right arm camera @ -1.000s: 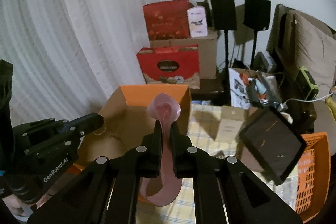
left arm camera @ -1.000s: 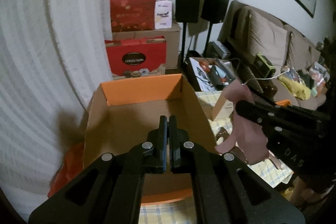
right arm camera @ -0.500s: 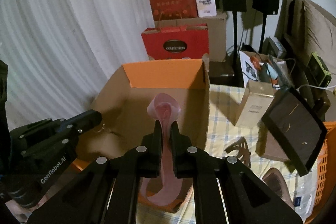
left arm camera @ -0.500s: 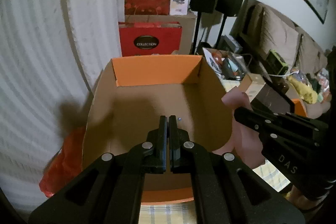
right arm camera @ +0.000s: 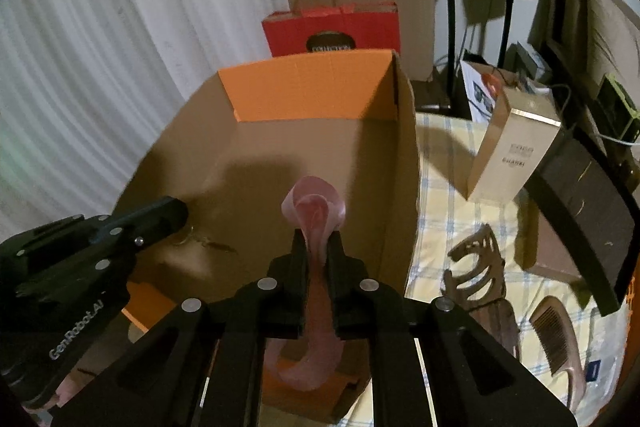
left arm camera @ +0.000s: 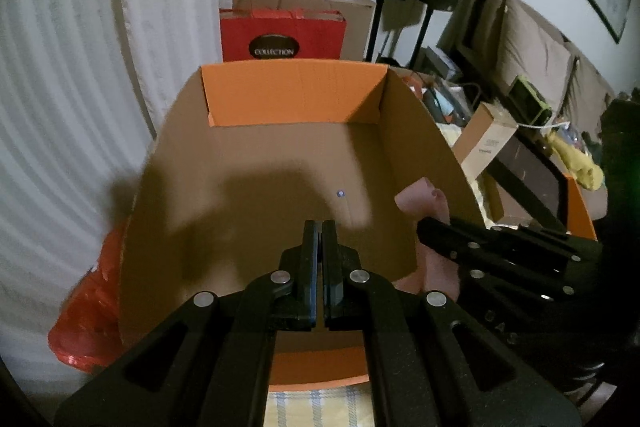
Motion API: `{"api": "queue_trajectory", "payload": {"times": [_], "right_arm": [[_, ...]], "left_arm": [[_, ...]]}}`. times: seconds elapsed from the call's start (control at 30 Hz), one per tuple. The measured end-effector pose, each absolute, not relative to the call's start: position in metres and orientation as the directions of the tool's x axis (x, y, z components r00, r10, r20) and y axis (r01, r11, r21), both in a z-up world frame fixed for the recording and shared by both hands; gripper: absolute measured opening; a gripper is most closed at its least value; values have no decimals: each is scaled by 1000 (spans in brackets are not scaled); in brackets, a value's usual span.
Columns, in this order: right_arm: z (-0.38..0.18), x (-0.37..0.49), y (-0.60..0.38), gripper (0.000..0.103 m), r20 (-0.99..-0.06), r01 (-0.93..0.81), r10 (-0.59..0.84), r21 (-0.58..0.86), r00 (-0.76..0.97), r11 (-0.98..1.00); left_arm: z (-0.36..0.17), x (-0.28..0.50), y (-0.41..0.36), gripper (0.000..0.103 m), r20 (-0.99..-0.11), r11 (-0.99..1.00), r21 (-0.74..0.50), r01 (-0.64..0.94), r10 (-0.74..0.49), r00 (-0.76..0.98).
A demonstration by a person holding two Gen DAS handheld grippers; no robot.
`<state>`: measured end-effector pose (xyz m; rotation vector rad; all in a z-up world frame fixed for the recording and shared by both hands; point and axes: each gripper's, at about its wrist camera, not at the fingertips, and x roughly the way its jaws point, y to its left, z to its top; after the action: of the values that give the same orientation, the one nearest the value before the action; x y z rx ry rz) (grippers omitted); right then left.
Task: Organize objects
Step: 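Lower the pink ribbon into the cardboard box and open the right gripper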
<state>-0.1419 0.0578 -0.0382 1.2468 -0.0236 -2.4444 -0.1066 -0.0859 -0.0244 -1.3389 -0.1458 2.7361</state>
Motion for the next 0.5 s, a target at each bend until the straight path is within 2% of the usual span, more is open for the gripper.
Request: {"api": "queue_trajectory", "payload": {"times": [0.23,0.33,0.4,0.43,0.5], "right_arm": [[-53,-139,58,12,-787,336,-339,179,-515,-925],[-51,-135,56,21,-786,350,-344,174,-514,-920],[-47,-130,56,31,-782,354,-330,150,-529,-923],[-46,-128,56,37,-780,356,-323,138,-536,-924],[-41,-124,58,39,-777,360,-314,121,-546,-925]], "left_arm": [[-40,-102,-80,2,-799,-987,-151,-60,158,-580],[-46,-103,-78,2,-810,-987,-151,-59,158,-566],[-47,-102,-79,8,-811,-985,-163,-57,167,-561],[-48,-101,-80,16,-813,-984,-169,-55,171,-557],[-47,-98,-83,28,-808,-984,-171,-45,166,-565]]}}
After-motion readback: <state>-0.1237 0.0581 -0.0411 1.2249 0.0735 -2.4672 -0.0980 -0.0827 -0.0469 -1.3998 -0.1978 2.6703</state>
